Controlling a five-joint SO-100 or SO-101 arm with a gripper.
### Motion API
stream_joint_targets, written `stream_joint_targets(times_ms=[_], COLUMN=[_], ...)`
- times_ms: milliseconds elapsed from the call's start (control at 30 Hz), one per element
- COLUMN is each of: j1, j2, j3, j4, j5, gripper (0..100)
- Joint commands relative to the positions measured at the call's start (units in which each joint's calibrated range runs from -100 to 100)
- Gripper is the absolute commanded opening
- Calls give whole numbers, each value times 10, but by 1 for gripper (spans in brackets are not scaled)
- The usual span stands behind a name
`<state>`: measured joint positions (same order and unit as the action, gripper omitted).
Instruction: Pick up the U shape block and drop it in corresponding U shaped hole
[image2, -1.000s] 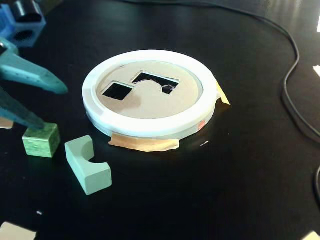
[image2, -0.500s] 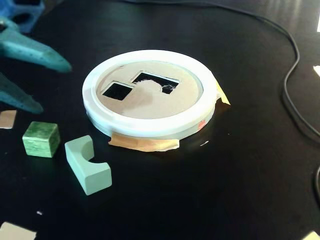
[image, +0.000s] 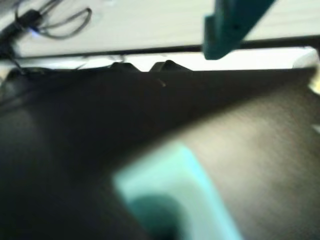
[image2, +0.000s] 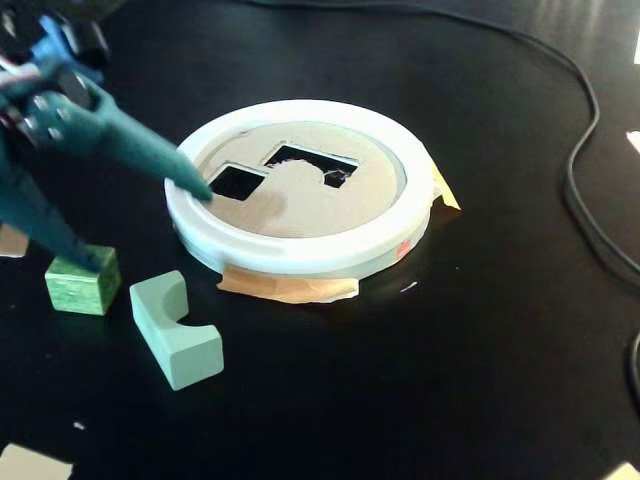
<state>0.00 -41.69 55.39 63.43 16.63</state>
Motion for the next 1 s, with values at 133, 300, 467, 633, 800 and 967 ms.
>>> stream_joint_targets(times_ms=[133,300,467,633,800,967], j1=[-9,-9,-52,-65,-56,-47], j2=[190,243,276,297,307,308], j3=[-99,-121,-131,-131,-131,-131], j4=[-7,-9,-16,-19,-19,-19], j5=[7,7,7,7,7,7], gripper=[82,81,81,81,81,81])
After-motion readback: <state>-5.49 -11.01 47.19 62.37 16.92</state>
